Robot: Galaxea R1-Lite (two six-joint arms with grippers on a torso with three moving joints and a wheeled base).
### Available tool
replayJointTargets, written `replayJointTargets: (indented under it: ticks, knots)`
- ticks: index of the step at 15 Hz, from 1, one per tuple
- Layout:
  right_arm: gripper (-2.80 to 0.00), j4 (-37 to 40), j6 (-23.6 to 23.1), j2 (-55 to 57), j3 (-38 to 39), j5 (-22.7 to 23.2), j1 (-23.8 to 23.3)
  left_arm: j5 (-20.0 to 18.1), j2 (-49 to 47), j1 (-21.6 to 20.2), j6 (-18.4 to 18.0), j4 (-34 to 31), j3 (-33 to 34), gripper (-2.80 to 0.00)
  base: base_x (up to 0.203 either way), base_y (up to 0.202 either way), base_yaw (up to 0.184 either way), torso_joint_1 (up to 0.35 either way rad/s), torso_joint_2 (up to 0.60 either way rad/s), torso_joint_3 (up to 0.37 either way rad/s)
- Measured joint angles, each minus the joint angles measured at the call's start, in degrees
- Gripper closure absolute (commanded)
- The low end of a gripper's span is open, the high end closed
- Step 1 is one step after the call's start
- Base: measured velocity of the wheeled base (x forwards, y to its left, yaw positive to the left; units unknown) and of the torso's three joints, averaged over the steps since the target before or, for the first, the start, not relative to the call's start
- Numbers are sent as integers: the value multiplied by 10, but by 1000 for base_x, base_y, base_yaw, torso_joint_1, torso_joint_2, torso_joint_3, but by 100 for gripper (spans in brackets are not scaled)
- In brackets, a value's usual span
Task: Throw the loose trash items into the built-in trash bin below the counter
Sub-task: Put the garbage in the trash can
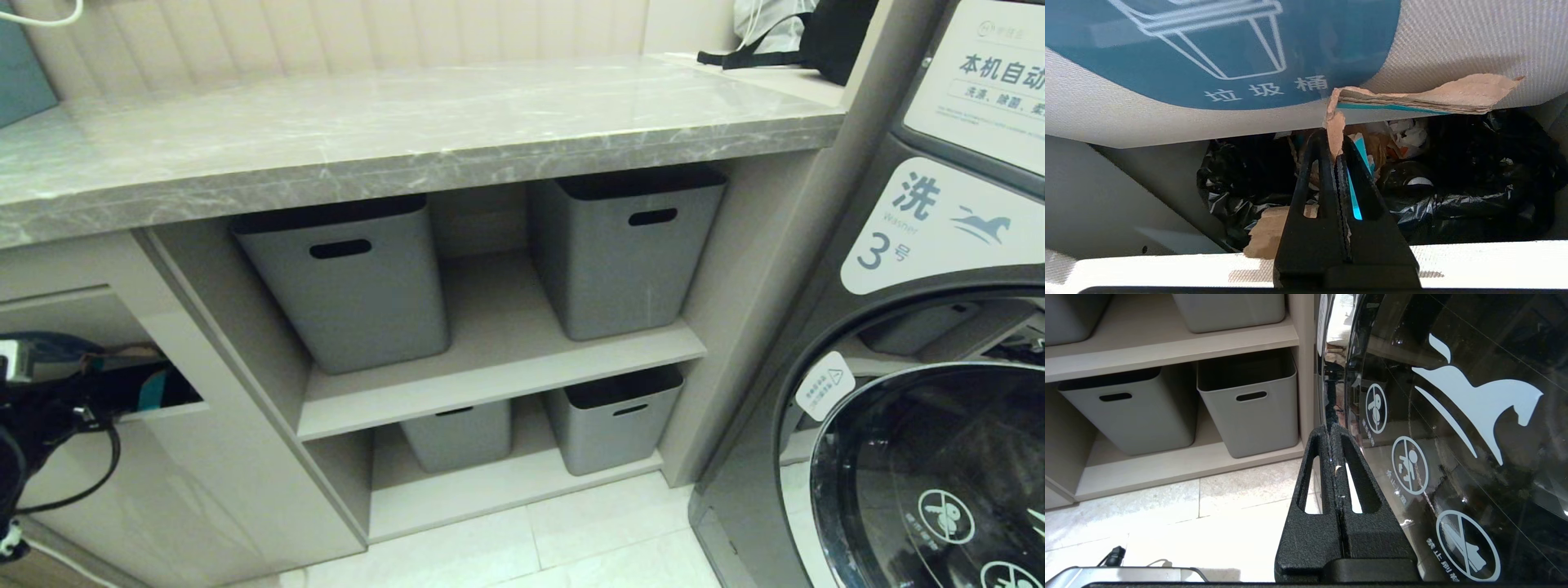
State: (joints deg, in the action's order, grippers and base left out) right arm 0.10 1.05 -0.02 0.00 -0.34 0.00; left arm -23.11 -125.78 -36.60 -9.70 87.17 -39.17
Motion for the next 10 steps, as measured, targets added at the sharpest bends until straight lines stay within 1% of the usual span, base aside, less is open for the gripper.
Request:
replayJointTargets:
  ticks: [10]
  knots:
    - [0, 0, 0, 0, 0, 0, 0, 0, -27, 3, 2, 0, -32, 0, 0, 0, 0, 0, 0, 0]
